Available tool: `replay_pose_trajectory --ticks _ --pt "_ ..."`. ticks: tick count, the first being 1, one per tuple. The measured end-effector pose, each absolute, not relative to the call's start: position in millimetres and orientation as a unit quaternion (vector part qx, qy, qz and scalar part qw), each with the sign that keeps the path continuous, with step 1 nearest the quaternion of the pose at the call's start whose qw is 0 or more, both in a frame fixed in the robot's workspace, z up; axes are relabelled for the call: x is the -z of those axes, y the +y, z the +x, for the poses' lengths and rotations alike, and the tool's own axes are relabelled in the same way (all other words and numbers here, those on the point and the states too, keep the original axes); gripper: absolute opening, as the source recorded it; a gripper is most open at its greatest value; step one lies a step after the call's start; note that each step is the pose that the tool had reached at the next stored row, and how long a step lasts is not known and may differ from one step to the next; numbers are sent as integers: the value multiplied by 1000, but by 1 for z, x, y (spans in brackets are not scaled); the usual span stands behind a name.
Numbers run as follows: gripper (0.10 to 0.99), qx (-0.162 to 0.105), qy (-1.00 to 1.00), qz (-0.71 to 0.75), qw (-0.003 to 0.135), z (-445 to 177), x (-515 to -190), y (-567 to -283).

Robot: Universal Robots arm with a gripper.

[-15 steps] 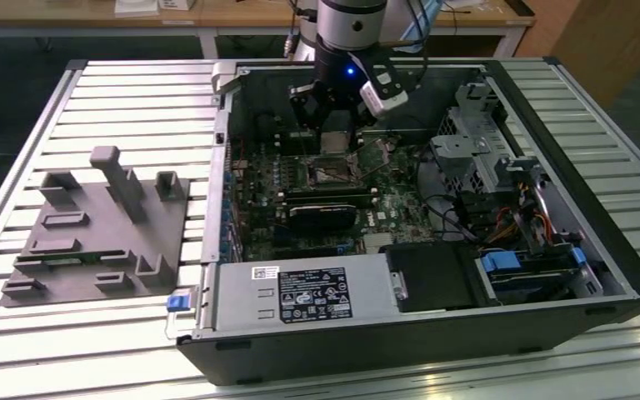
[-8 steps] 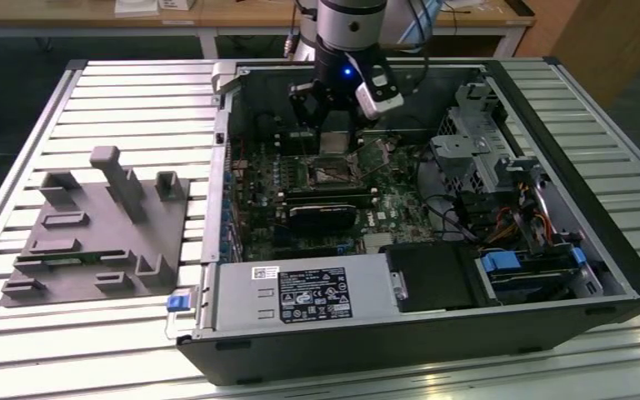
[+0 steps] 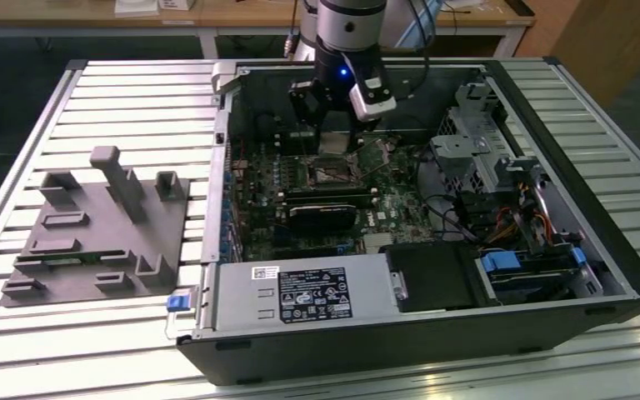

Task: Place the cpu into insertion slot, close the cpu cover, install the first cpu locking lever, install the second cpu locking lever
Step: 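Place the cpu into insertion slot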

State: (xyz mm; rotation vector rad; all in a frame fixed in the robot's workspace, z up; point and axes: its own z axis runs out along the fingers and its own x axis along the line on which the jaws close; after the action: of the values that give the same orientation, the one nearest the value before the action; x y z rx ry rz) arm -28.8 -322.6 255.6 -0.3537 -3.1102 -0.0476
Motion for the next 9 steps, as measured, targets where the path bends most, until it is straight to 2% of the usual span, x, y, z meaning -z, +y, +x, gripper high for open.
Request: replay_pose_trajectory --ticks 9 --pt "541 16 -984 -178 4 -29 -255 -323"
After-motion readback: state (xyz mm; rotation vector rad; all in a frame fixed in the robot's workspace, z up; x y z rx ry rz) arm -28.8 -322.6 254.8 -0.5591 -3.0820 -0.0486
